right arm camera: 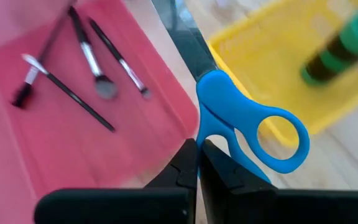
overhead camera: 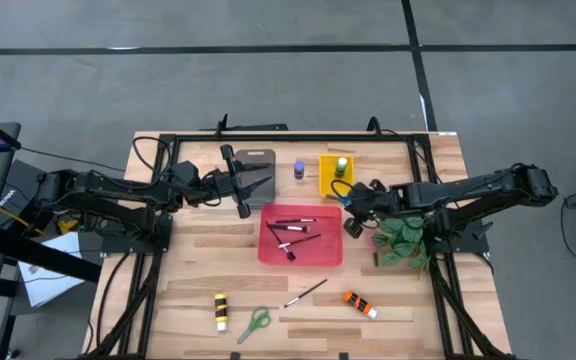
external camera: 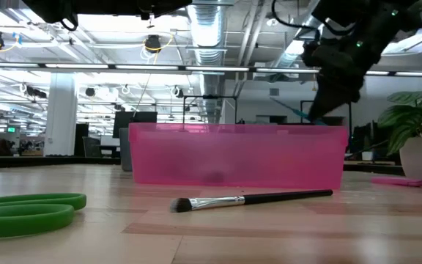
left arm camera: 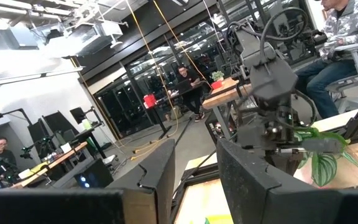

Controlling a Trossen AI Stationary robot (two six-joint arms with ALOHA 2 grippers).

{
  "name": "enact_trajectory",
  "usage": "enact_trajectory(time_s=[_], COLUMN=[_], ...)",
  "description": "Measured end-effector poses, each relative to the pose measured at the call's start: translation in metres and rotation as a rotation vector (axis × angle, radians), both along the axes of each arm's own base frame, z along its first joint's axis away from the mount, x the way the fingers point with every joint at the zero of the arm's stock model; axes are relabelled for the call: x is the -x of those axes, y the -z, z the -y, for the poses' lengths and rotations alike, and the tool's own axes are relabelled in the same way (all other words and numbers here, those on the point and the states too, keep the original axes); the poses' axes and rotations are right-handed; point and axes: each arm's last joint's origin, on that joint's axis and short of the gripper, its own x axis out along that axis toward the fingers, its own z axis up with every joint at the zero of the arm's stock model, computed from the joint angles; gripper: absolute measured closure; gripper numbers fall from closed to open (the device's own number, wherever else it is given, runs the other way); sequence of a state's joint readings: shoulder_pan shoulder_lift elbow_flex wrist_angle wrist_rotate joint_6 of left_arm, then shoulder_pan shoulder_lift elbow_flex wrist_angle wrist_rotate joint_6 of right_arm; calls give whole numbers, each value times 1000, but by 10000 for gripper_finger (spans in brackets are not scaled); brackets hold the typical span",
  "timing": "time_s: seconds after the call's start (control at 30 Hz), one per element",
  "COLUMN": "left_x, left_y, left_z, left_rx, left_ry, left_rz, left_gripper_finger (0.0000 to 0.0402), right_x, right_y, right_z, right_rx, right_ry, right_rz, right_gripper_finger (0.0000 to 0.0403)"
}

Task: Pick & Place Paint Supplies
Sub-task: Put the blue scissors into the black bin

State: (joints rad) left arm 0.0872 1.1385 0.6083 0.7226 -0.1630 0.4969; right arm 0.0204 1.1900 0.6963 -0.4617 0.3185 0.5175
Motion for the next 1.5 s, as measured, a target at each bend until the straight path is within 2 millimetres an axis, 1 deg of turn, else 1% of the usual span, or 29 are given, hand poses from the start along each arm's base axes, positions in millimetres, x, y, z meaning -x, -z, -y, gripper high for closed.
enact_trajectory(time_s=[0.33, 0.43, 0.53, 0.6, 0.7, 0.9, 1.03, 1.17, 1.3, 1.4, 1.5], left_x=[0, 0, 0, 0, 0, -9, -18, -26, -34, -42, -51], left_y=[0, 0, 0, 0, 1, 12, 20, 23, 30, 32, 33], left_z=[0, 0, 0, 0, -1, -7, -12, -14, -15, -16, -17], left_rx=[0, 0, 3, 7, 12, -12, -10, 35, 82, 120, 158], left_ry=[0, 0, 0, -3, -27, -74, -90, -84, -66, -56, -47], left_rz=[-3, -5, -4, -3, -3, -55, -36, 58, 106, 107, 114], left_gripper_finger=[289, 289, 289, 289, 289, 284, 266, 245, 226, 218, 218], right_x=[-15, -21, -26, -27, -28, -36, -44, -53, -62, -67, -71], right_y=[-16, -24, -32, -37, -44, -59, -59, -49, -39, -35, -35], right_z=[0, 3, 6, 8, 8, 10, 11, 9, 4, 0, -1], right_rx=[137, 224, 371, 485, 635, 813, 906, 968, 1030, 1070, 1107], right_ry=[-154, -209, -236, -219, -148, -41, -27, -27, -5, 19, 35], right_rz=[171, 237, 274, 272, 260, 318, 303, 234, 163, 139, 143], right_gripper_finger=[403, 403, 403, 403, 403, 403, 403, 403, 403, 403, 403])
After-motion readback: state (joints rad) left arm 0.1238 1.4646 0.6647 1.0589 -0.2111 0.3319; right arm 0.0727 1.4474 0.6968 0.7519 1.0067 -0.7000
